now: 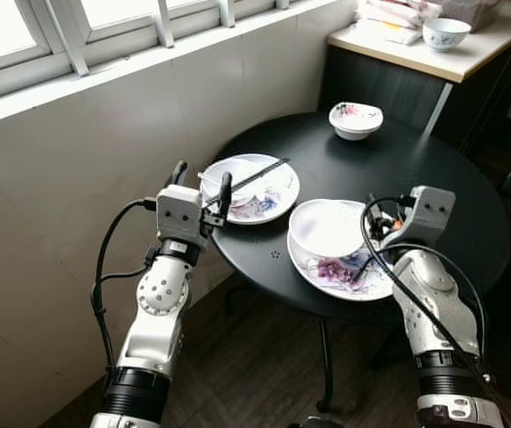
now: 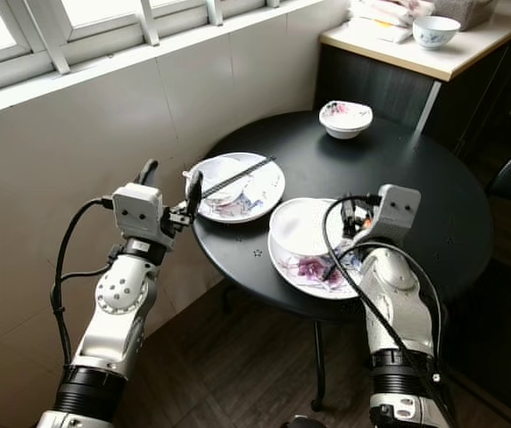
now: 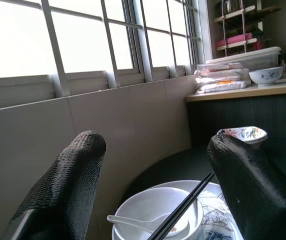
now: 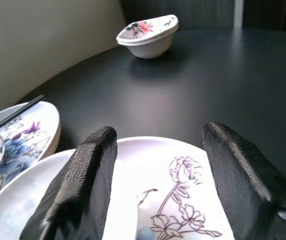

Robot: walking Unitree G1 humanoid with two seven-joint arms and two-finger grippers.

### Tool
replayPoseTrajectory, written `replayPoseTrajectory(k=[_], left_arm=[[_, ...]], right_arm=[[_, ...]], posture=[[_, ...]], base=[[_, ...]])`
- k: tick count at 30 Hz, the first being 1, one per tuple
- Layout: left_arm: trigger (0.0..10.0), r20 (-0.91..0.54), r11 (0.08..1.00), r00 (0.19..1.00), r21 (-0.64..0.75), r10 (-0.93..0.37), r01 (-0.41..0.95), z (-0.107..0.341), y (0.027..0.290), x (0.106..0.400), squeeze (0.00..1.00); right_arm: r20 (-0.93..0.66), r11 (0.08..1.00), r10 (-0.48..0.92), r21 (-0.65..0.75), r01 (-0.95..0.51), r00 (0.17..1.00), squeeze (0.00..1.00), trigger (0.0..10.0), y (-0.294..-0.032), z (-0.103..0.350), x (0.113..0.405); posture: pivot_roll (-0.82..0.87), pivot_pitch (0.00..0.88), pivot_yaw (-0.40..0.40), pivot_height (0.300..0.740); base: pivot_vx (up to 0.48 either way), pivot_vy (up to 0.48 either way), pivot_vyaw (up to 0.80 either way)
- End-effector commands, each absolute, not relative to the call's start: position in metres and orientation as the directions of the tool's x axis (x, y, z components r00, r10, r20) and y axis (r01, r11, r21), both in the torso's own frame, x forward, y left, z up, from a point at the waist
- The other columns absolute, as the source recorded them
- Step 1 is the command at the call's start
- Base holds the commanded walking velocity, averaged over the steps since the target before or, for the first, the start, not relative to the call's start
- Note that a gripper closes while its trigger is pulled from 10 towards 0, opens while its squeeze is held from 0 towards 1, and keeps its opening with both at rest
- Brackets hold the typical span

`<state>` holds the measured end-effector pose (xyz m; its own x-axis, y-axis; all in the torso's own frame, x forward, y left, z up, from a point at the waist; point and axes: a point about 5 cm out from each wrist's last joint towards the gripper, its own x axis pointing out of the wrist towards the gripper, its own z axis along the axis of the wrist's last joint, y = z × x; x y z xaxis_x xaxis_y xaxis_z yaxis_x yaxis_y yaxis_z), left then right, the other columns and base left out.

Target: Kitchen organization

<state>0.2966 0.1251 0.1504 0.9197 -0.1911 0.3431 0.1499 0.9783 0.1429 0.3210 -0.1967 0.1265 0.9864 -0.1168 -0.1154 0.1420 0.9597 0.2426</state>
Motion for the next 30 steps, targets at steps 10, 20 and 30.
replayPoseTrajectory(k=[10,20,30], left_arm=[[10.0,0.315,0.977,0.929,0.152,-0.193,0.151,0.147,0.124,0.298,0.00],[10.0,0.308,0.976,0.931,0.155,-0.194,0.152,0.147,0.124,0.300,0.00],[10.0,0.297,0.975,0.935,0.160,-0.195,0.152,0.145,0.124,0.300,0.00]], right_arm=[[-0.301,0.961,0.006,0.265,0.078,0.953,0.00,10.0,-0.187,0.106,0.321],[-0.359,0.947,0.069,0.318,0.053,0.931,0.00,10.0,-0.181,0.100,0.319],[-0.401,0.876,0.107,0.471,0.104,0.910,0.00,6.4,-0.180,0.095,0.319]], posture=[[-0.10,0.000,0.023,0.740],[-0.10,0.000,0.024,0.740],[-0.10,0.000,0.025,0.740]], base=[[0.000,0.000,0.00],[0.000,0.000,0.00],[0.000,0.000,0.00]])
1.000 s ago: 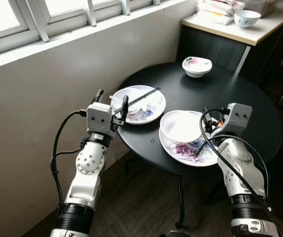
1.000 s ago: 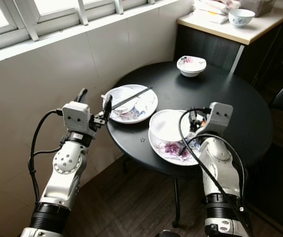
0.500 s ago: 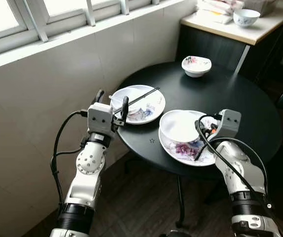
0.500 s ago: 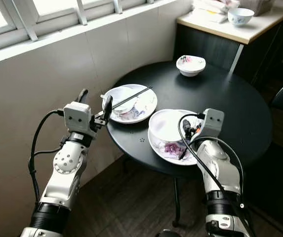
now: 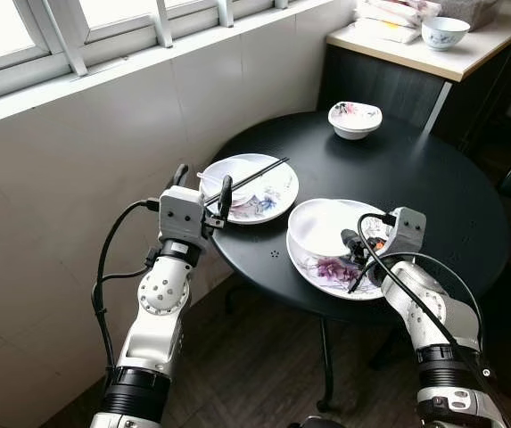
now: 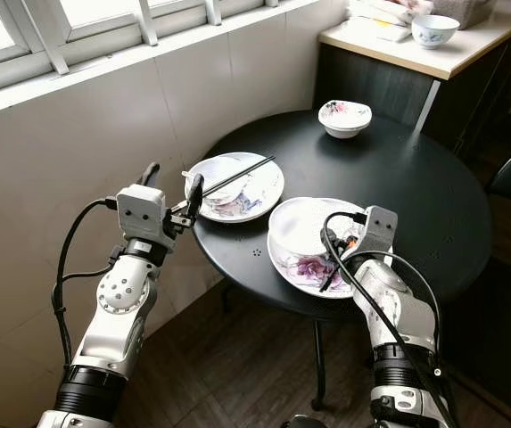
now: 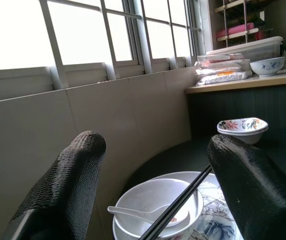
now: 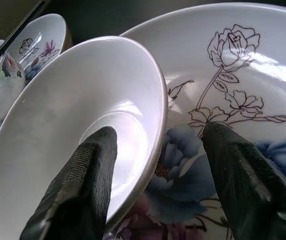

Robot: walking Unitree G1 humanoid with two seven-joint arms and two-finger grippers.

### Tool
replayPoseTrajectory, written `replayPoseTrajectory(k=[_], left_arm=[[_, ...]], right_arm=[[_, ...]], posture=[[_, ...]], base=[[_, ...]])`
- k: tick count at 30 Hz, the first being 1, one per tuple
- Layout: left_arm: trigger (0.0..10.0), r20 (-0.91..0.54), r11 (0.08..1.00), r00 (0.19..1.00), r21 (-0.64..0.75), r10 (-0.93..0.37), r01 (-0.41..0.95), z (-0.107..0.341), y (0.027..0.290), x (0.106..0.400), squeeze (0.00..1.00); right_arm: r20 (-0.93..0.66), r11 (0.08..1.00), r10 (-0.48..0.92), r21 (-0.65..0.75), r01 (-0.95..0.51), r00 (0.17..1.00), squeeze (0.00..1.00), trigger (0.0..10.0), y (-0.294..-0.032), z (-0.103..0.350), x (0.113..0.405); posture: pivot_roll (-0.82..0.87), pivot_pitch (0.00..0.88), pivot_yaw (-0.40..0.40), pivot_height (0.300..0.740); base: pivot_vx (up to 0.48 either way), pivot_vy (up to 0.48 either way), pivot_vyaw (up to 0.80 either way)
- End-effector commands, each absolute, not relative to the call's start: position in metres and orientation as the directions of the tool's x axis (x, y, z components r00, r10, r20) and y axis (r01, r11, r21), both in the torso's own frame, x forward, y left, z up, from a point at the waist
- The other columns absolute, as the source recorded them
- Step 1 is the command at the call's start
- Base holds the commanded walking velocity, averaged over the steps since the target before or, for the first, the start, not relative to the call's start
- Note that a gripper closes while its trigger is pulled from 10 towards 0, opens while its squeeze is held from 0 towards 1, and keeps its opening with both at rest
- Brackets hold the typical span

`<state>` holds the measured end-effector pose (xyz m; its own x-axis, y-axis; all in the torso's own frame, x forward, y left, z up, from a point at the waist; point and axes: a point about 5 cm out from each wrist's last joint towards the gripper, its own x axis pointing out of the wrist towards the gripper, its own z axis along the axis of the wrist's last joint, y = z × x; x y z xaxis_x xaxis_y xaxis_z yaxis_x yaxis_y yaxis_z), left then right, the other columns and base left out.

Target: Kitchen organization

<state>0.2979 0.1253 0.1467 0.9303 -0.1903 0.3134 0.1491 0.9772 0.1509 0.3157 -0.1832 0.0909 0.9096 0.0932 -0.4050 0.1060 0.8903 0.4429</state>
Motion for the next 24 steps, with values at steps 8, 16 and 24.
replayPoseTrajectory(k=[8,16,24], left_arm=[[10.0,0.284,0.974,0.938,0.167,-0.198,0.155,0.1433,0.1238,0.3004,0.00],[10.0,0.272,0.972,0.941,0.173,-0.202,0.159,0.1412,0.1234,0.3004,0.00],[10.0,0.267,0.971,0.942,0.175,-0.206,0.163,0.1406,0.1232,0.3006,0.00]], right_arm=[[-0.408,0.854,0.111,0.505,0.123,0.906,0.00,0.0,-0.1823,0.0945,0.3187],[-0.417,0.834,0.118,0.534,0.138,0.901,0.00,0.0,-0.1809,0.0940,0.3185],[-0.415,0.832,0.104,0.534,0.149,0.904,0.00,0.0,-0.1809,0.0948,0.3186]], posture=[[-0.10,0.000,0.026,0.740],[-0.10,0.000,0.027,0.740],[-0.10,0.000,0.029,0.740]], base=[[0.000,0.000,0.00],[0.000,0.000,0.00],[0.000,0.000,0.00]])
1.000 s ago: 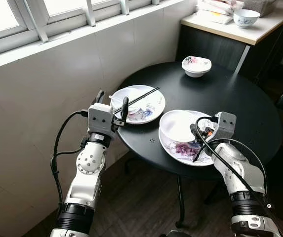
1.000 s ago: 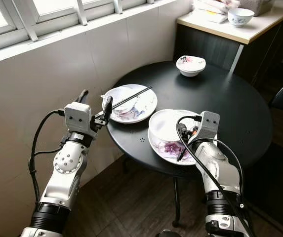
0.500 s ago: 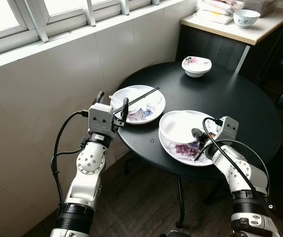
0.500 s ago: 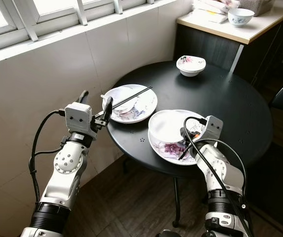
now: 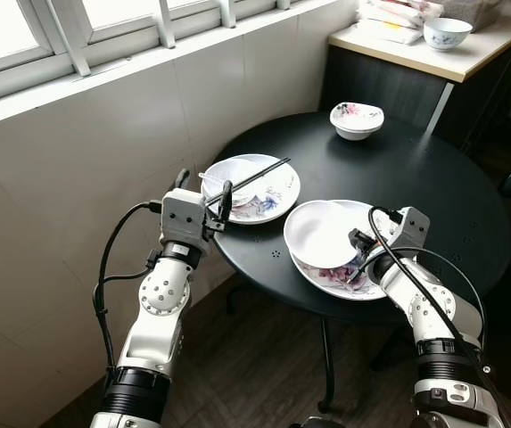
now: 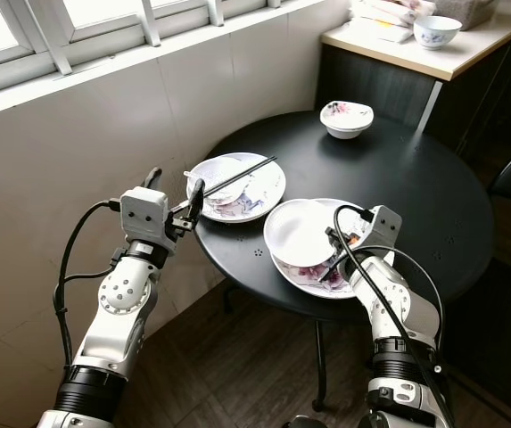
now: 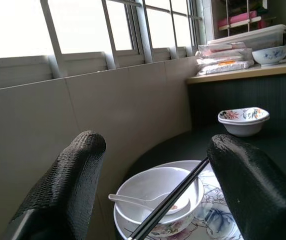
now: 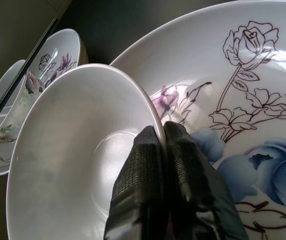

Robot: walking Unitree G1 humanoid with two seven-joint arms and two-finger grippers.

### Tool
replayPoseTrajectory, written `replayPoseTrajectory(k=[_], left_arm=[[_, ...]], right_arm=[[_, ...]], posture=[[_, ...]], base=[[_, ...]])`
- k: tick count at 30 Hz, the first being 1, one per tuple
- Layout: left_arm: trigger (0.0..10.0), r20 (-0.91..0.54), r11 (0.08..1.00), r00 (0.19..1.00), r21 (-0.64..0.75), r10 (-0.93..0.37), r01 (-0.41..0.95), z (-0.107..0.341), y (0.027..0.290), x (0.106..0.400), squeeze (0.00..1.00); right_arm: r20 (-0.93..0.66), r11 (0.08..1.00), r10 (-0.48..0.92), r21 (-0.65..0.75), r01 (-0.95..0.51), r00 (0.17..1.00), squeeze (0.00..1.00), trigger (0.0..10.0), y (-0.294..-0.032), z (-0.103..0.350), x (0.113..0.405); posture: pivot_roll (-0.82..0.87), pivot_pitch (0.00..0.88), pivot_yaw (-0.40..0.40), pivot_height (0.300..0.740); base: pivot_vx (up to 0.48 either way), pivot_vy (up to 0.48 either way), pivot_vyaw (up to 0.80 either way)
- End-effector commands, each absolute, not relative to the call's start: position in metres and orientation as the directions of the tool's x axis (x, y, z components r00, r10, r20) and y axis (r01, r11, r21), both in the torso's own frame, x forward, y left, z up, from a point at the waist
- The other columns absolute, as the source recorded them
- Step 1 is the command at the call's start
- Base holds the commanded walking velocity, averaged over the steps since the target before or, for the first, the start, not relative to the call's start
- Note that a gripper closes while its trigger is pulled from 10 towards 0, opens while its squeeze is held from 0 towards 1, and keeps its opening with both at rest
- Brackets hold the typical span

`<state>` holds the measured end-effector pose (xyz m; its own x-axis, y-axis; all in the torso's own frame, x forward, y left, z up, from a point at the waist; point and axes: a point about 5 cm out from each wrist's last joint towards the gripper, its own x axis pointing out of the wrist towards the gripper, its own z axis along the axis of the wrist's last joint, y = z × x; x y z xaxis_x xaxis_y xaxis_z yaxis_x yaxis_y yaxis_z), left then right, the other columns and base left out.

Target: Kitchen organization

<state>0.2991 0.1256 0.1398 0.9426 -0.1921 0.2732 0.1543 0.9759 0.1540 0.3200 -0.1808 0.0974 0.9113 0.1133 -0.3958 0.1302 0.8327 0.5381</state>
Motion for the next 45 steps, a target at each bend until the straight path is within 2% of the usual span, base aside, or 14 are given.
replayPoseTrajectory(k=[1,8,13,14,18,21,28,34,45], left_arm=[[10.0,0.267,0.971,0.942,0.175,-0.206,0.163,0.141,0.123,0.301,0.00],[10.0,0.266,0.971,0.942,0.175,-0.206,0.163,0.140,0.123,0.301,0.00],[10.0,0.268,0.972,0.942,0.173,-0.202,0.159,0.141,0.123,0.301,0.00],[10.0,0.269,0.972,0.942,0.171,-0.200,0.158,0.141,0.124,0.301,0.00],[10.0,0.270,0.973,0.942,0.170,-0.201,0.159,0.140,0.123,0.301,0.00],[10.0,0.269,0.973,0.942,0.169,-0.199,0.157,0.140,0.123,0.301,0.00],[10.0,0.266,0.975,0.946,0.165,-0.186,0.146,0.139,0.125,0.301,0.00],[10.0,0.242,0.982,0.958,0.148,-0.152,0.119,0.135,0.131,0.302,0.00],[10.0,0.235,0.980,0.958,0.152,-0.165,0.131,0.136,0.129,0.303,0.00]], right_arm=[[-0.413,0.832,0.101,0.534,0.151,0.905,0.00,0.0,-0.181,0.095,0.319],[-0.389,0.827,0.079,0.540,0.158,0.918,0.00,0.0,-0.181,0.100,0.320],[-0.156,0.882,-0.039,0.459,0.107,0.987,0.00,0.0,-0.194,0.136,0.326],[-0.052,0.916,-0.062,0.393,0.078,0.997,0.00,0.0,-0.196,0.151,0.327],[0.126,0.961,-0.045,0.275,0.008,0.991,0.00,0.0,-0.189,0.178,0.325],[0.190,0.973,-0.020,0.229,-0.024,0.982,0.00,0.0,-0.182,0.184,0.323],[0.262,0.991,0.015,0.126,-0.050,0.965,0.00,0.0,-0.175,0.188,0.319],[0.335,0.997,0.061,0.027,-0.074,0.940,0.00,0.0,-0.170,0.196,0.316],[0.376,0.993,0.115,-0.010,-0.120,0.919,0.00,0.0,-0.161,0.196,0.312]], posture=[[-0.10,0.000,0.029,0.740],[-0.10,0.000,0.029,0.740],[-0.10,0.000,0.028,0.740],[-0.10,0.000,0.028,0.740],[-0.10,0.000,0.028,0.740],[-0.10,0.000,0.026,0.740],[-0.09,0.000,0.024,0.740],[-0.09,0.000,0.023,0.740],[-0.09,0.000,0.022,0.740]], base=[[0.000,0.000,0.00],[0.000,0.000,0.00],[0.000,0.000,0.00],[0.000,0.000,0.00],[0.000,0.000,0.00],[0.000,0.000,0.00],[0.000,0.000,0.00],[0.000,0.000,0.80],[0.000,0.460,0.80]])
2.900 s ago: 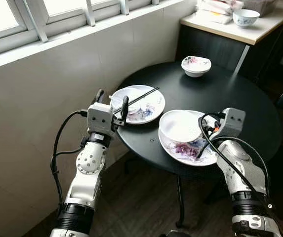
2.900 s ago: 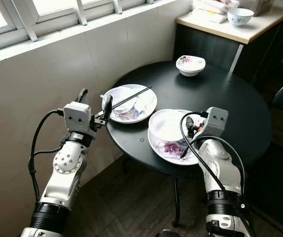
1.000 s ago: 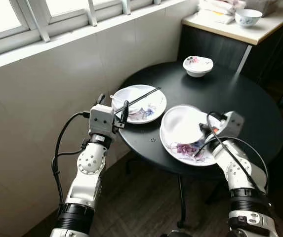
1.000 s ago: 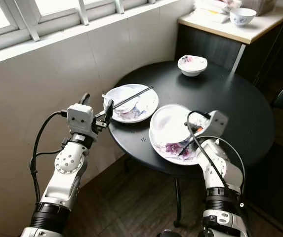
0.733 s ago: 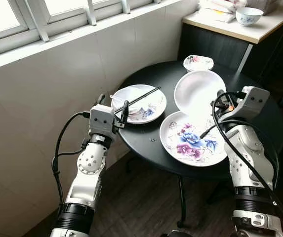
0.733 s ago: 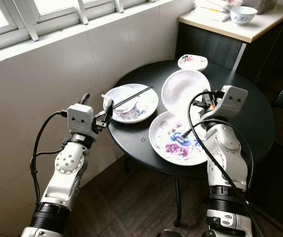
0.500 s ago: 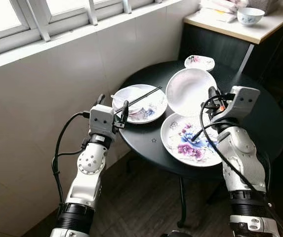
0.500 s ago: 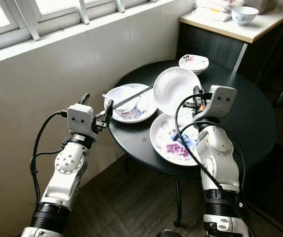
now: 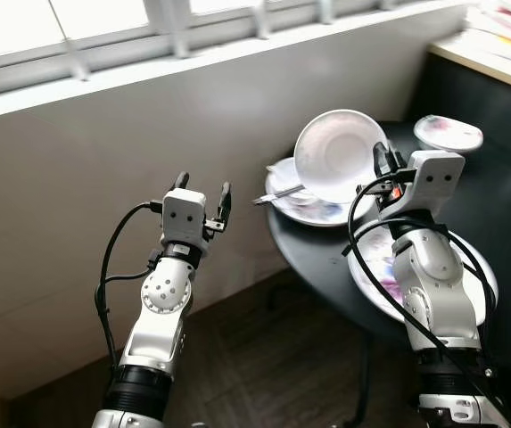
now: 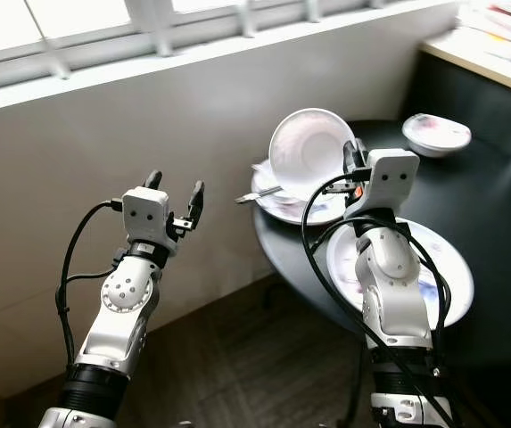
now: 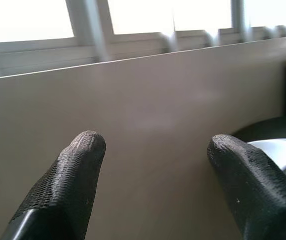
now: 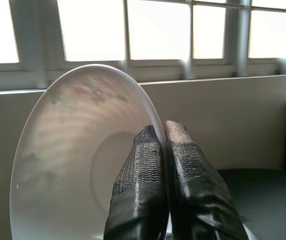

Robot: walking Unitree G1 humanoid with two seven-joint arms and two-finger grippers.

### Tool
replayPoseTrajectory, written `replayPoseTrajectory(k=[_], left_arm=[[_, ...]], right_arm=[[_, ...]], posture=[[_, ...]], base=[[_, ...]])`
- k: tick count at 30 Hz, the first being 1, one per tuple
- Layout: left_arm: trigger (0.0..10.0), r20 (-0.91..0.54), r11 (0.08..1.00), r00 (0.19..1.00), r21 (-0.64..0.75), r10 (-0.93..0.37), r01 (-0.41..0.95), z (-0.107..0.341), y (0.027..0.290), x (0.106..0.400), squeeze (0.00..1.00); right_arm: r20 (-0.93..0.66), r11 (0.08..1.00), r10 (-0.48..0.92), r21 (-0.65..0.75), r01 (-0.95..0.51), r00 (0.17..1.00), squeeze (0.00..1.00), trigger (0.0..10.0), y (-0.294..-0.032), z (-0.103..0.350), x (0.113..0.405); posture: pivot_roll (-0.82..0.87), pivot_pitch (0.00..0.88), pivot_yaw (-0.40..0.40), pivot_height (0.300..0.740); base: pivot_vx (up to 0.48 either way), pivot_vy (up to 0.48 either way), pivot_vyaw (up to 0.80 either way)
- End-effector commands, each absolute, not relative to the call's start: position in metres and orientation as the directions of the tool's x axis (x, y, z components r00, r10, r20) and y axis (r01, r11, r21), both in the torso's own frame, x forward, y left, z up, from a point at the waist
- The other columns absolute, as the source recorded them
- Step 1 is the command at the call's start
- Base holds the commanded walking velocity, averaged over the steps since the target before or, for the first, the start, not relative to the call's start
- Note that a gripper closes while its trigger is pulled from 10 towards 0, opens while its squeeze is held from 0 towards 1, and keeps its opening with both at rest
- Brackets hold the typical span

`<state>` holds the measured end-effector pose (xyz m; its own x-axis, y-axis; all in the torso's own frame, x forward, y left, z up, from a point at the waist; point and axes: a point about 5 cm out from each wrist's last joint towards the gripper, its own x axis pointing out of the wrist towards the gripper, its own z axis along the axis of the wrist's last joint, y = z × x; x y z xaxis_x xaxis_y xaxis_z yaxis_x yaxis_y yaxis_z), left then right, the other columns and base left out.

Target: Kitchen organization

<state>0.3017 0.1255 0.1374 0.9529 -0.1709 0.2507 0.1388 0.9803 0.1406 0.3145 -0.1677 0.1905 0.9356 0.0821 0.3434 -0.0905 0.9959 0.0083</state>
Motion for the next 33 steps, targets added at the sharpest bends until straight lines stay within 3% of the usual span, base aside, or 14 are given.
replayPoseTrajectory(k=[1,5,33], left_arm=[[10.0,0.235,0.980,0.958,0.152,-0.165,0.131,0.1359,0.1290,0.3029,0.00],[10.0,0.249,0.981,0.956,0.150,-0.157,0.123,0.1375,0.1296,0.3024,0.00],[10.0,0.293,0.985,0.948,0.154,-0.127,0.084,0.1427,0.1350,0.3019,0.00]], right_arm=[[0.376,0.993,0.115,-0.010,-0.120,0.919,0.00,0.0,-0.1605,0.1962,0.3123],[0.376,0.992,0.123,-0.017,-0.126,0.918,0.00,0.0,-0.1600,0.1947,0.3117],[0.393,0.988,0.157,-0.058,-0.146,0.906,0.00,0.0,-0.1531,0.1958,0.3111]], posture=[[-0.09,0.000,0.022,0.740],[-0.09,0.000,0.021,0.740],[-0.09,0.000,0.022,0.740]], base=[[0.000,0.480,0.80],[0.000,0.413,0.80],[0.000,0.000,0.80]])
